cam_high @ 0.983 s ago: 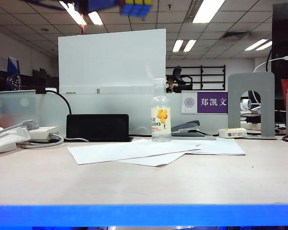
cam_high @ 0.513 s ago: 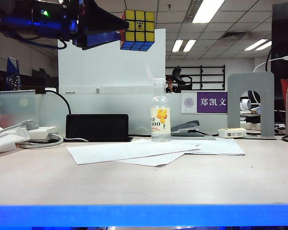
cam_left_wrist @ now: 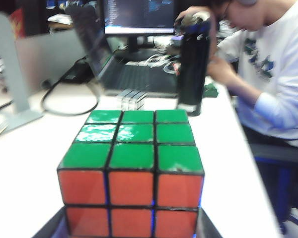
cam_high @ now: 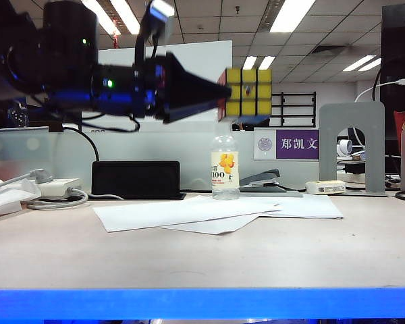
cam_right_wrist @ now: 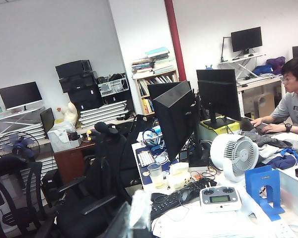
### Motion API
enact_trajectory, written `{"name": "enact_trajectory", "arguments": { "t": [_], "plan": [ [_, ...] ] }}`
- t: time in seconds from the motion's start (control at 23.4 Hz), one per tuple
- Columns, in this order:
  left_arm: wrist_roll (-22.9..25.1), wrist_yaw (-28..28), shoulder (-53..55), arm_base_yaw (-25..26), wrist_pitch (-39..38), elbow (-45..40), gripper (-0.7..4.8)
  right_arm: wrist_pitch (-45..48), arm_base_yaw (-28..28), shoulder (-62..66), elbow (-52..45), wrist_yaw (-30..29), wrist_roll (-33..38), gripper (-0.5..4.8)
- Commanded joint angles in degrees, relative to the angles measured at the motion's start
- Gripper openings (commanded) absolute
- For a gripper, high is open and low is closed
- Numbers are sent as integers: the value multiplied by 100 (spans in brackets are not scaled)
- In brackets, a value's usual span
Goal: Rotate the Rubik's Cube so that the bottom side is facing up.
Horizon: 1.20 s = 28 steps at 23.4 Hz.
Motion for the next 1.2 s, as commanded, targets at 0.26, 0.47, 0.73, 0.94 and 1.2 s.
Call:
{"name": "enact_trajectory", "arguments": {
  "t": [0.26,0.47,0.73,0.94,1.2],
  "plan": [
    [-2,-26,1001,68,614,13,-6,31,-2,-15,11,15,20,-9],
    [4,-9,1403,109,651,13,-6,31,-2,-9,7,13,20,-9],
    [-24,-44,2002,142,813,13,-6,37,-2,-7,-107,13,22,-9],
    [-138,-63,2094,144,824,15,-6,37,0,-11,-125,-2,24,-9],
    [-389,-531,2092,142,874,15,127,37,0,-24,-122,-9,28,-9]
  ]
}}
